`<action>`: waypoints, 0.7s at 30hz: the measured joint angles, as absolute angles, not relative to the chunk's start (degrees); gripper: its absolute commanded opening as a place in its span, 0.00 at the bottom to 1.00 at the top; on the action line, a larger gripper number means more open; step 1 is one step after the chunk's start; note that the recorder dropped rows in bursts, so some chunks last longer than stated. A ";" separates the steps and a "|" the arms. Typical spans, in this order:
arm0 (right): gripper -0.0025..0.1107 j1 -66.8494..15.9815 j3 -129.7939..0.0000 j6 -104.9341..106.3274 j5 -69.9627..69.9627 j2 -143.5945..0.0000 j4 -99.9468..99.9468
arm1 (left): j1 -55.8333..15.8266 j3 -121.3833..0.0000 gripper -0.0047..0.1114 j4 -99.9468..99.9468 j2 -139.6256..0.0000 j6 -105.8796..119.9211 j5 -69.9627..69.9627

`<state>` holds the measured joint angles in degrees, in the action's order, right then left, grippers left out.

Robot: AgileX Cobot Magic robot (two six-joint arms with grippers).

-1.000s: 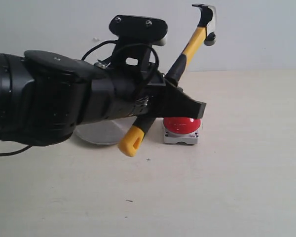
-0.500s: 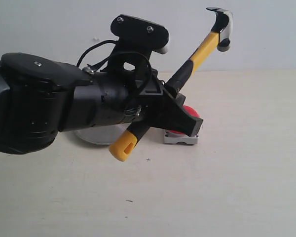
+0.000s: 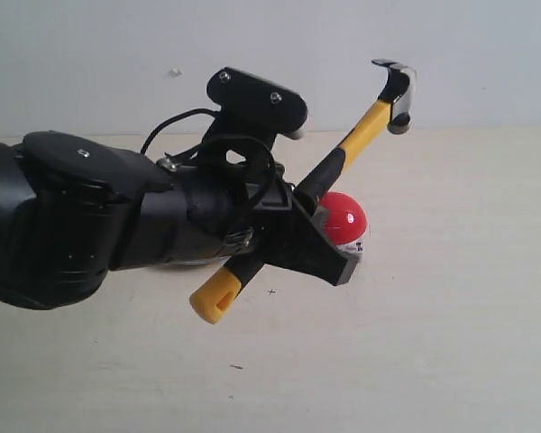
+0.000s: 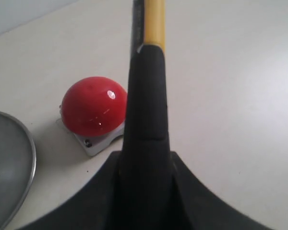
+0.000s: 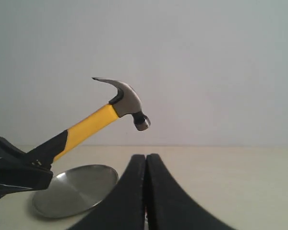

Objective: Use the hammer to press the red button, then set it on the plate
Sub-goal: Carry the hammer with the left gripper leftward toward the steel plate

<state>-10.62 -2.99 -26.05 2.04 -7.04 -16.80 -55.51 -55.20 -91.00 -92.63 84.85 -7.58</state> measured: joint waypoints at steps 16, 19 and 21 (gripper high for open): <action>0.02 -10.62 -0.23 -37.79 -4.01 -7.04 -16.20 | -55.51 -51.65 0.04 -91.34 -92.71 84.85 -8.07; 0.02 -10.62 -0.23 -40.00 -8.44 -7.04 -16.20 | -55.51 -50.78 0.04 -91.38 -92.71 84.85 -8.93; 0.02 -10.62 -0.23 -40.53 -13.37 -7.04 -16.20 | -55.51 -49.48 0.04 -91.47 -92.71 84.97 -11.23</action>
<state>-10.62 -0.23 -40.53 -13.37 -7.04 -16.20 -55.51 -49.48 -91.47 -92.71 84.97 -11.23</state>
